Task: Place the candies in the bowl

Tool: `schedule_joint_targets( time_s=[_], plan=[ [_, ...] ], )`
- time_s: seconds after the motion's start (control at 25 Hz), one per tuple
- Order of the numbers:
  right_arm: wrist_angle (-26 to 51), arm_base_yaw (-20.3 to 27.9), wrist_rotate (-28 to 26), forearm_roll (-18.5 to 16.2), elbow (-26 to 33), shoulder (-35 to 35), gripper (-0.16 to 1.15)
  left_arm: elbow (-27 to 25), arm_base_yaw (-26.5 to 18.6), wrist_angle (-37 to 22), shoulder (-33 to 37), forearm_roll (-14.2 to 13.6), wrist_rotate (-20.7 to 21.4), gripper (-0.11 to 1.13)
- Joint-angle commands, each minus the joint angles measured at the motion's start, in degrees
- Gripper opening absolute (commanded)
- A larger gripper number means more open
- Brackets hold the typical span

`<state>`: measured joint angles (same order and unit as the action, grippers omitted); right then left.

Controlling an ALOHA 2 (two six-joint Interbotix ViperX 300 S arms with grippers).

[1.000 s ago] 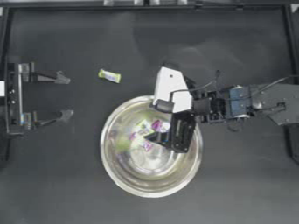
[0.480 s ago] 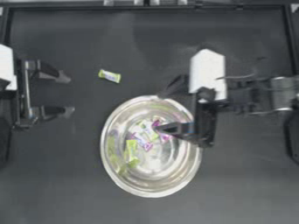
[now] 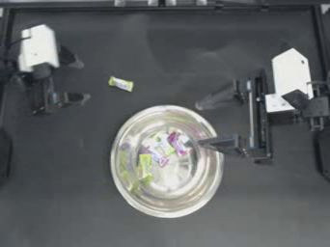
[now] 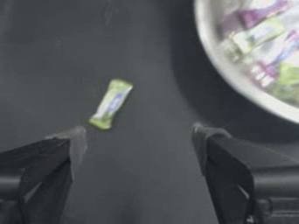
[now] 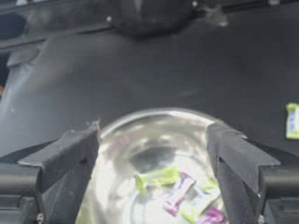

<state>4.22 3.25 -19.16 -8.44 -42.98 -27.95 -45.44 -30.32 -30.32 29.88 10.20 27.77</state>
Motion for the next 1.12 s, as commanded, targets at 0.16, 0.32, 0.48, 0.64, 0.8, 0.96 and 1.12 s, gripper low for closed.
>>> schedule_joint_targets(
  time_s=[0.16,0.32,0.48,0.64,0.8,0.96,1.12],
  plan=[
    [-1.14,0.00,-0.09,0.62,-0.26,-1.32,1.00,6.06,-4.92,-0.88,-8.79,3.43,10.11,1.02],
    [-1.23,0.35,-0.09,0.62,-0.26,-1.32,1.00,7.91,-6.68,-2.81,-13.45,10.90,18.19,1.02],
    [-1.32,0.62,-0.09,0.79,-0.35,-1.32,1.00,9.23,-8.26,-4.31,-17.40,18.11,26.46,1.02],
    [-2.02,1.05,-0.09,1.23,-0.35,-1.32,1.00,10.55,-8.35,-4.66,-20.83,21.01,30.23,1.02],
    [-2.99,1.23,-0.09,1.41,-0.62,-1.32,1.00,10.81,-8.26,-4.75,-22.59,20.65,30.59,1.02],
    [-4.39,1.58,-0.09,1.67,-1.23,-1.32,1.00,11.16,-8.35,-3.78,-23.29,18.46,30.06,1.02],
    [-5.63,1.67,-0.09,1.85,-1.76,-1.32,1.00,12.04,-8.26,-3.52,-24.43,17.84,29.88,1.02]
  ],
)
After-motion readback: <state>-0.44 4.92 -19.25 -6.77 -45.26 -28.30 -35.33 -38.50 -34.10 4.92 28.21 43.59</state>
